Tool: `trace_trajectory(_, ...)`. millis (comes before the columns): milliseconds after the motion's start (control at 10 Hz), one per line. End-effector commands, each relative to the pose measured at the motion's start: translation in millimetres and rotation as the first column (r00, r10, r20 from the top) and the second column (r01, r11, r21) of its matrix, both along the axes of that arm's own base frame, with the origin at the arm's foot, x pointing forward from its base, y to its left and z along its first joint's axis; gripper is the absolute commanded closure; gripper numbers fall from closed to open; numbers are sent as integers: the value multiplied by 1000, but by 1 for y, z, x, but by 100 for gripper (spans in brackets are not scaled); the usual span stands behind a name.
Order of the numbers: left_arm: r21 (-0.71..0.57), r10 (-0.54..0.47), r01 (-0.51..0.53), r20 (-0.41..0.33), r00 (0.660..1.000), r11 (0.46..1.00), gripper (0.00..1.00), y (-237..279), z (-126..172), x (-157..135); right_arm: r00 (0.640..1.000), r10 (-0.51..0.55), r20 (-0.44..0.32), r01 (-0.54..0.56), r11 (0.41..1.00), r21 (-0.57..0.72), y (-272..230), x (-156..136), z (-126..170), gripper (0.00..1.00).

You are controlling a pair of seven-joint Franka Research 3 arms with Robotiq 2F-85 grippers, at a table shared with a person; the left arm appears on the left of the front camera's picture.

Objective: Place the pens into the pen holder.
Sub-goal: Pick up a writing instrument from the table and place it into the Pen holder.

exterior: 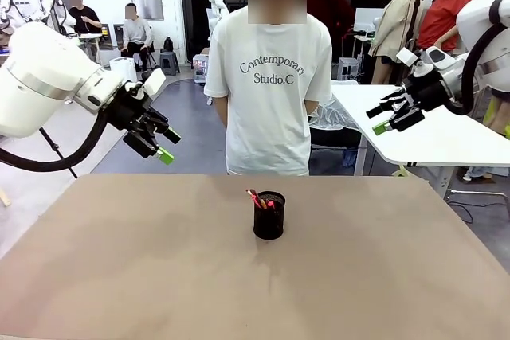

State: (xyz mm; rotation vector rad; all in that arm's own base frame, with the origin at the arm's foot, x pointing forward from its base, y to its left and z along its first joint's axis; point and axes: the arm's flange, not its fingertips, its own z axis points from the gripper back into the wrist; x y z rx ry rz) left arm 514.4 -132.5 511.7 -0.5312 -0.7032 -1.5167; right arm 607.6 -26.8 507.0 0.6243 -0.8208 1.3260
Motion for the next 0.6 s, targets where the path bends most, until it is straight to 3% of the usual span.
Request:
trace_trajectory(0,-2,-3,3,-3,1000,1000,0,2,2,-1,1000,0,-2,0,1000,1,2,0,1,0)
trace_trajectory(500,-2,-3,3,-3,1000,1000,0,2,2,-1,1000,0,-2,0,1000,1,2,0,1,0)
